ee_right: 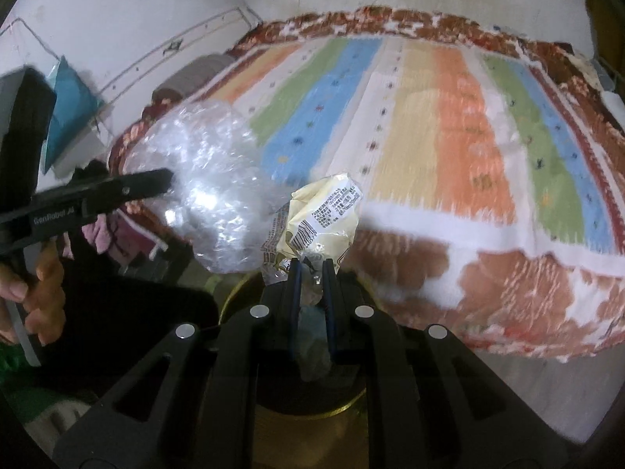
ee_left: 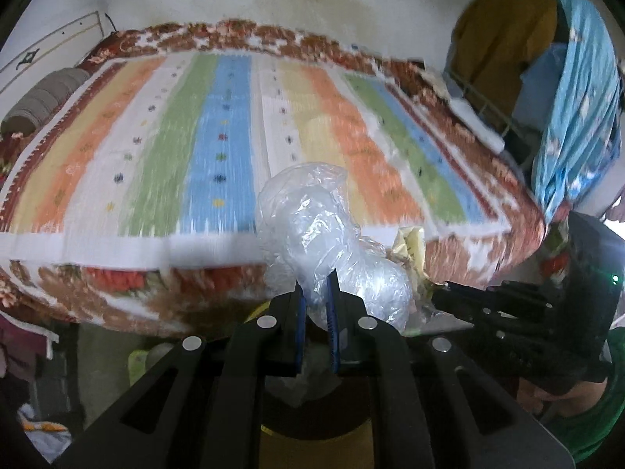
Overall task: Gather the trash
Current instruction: 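Lift the plastic bag and cream wrapper and carry them over the bin, then open both tools to drop the bag and wrapper into the bin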
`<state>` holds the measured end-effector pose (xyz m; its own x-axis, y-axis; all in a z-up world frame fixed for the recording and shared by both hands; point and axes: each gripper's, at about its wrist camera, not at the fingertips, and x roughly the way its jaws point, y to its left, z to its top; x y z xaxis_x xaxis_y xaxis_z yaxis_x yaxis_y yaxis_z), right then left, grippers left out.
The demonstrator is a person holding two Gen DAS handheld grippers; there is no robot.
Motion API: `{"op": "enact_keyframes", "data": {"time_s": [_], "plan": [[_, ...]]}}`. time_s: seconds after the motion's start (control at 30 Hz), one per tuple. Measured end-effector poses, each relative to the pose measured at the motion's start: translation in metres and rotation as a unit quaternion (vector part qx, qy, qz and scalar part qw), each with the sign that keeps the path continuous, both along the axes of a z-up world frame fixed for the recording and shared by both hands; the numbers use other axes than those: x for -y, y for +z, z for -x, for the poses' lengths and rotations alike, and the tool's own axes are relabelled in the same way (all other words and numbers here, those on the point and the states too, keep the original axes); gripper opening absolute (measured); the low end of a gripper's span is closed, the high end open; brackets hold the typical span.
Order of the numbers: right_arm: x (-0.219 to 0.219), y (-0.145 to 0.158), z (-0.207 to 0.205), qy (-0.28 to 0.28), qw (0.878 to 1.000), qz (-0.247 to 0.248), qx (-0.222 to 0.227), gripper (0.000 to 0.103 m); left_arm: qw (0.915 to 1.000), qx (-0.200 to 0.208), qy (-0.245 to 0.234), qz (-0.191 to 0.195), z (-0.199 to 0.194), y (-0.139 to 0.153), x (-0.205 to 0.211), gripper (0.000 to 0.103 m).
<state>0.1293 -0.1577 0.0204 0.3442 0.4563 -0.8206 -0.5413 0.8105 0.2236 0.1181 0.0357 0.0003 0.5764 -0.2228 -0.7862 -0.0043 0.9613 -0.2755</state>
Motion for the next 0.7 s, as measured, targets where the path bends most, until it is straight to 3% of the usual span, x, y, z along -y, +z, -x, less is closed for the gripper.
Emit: {"op": "enact_keyframes", "data": {"time_s": [0.33, 0.53, 0.7], "plan": [[-0.008, -0.046, 0.029, 0.005, 0.997, 0.051, -0.06, 0.01, 0.9945, -0.098, -0.001, -0.038, 0.011, -0.046, 0.015, 0.008], [-0.016, -0.069, 0.035, 0.013, 0.993, 0.08, -0.086, 0.01, 0.9866, -0.159, 0.007, -0.037, 0.011, -0.076, 0.016, 0.008], [-0.012, -0.096, 0.027, -0.014, 0.987, 0.077, -0.139, 0.013, 0.98, -0.197, 0.012, -0.028, 0.007, -0.1, 0.016, 0.012]]}}
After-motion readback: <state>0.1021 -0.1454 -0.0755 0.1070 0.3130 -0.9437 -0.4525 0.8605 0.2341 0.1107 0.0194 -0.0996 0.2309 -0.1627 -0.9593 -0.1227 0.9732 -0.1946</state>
